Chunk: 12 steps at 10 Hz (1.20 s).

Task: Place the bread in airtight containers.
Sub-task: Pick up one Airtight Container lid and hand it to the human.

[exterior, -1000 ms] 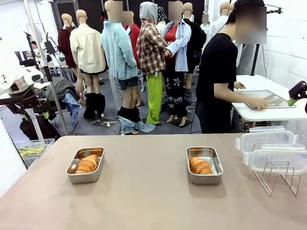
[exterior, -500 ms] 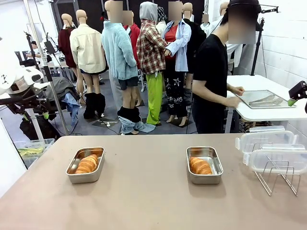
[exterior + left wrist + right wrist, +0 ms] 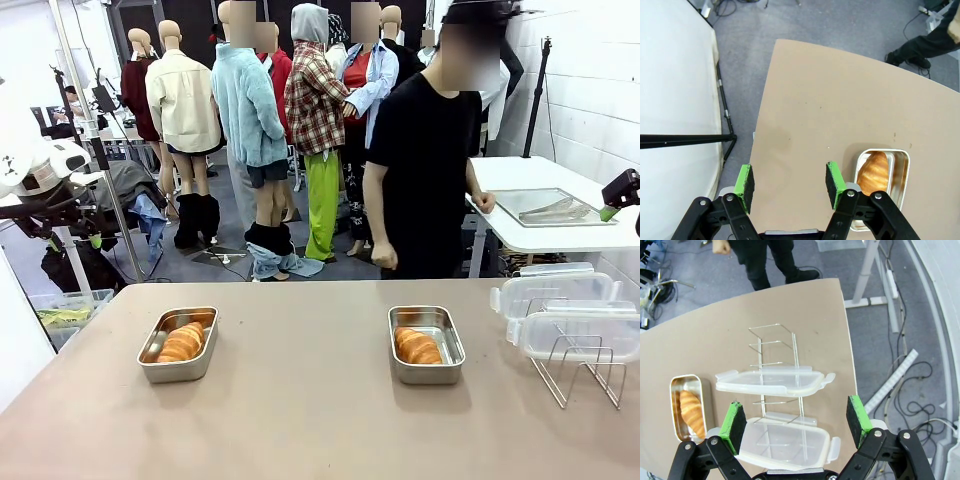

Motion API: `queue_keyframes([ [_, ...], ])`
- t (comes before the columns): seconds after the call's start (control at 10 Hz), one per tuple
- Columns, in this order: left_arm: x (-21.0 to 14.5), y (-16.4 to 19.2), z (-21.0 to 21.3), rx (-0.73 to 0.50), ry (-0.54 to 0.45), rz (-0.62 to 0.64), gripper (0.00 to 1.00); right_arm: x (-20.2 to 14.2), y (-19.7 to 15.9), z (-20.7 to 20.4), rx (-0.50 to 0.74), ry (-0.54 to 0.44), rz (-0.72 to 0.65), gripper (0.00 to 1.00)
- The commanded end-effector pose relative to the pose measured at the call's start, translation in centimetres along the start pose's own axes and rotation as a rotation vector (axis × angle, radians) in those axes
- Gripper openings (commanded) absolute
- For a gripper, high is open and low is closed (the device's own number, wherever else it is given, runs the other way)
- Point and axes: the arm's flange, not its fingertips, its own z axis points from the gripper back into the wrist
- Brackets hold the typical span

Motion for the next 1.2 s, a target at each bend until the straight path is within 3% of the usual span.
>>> queue_keyframes([
  [0.0,0.02,-0.03,0.15,0.001,-0.003,0.000,0.75,0.09,0.18,-0.09,-0.009,-0.005,-0.014,1.00],
  [1.1,0.02,-0.03,0.15,0.001,-0.003,0.000,0.75,0.09,0.18,-0.09,-0.009,-0.005,-0.014,1.00],
])
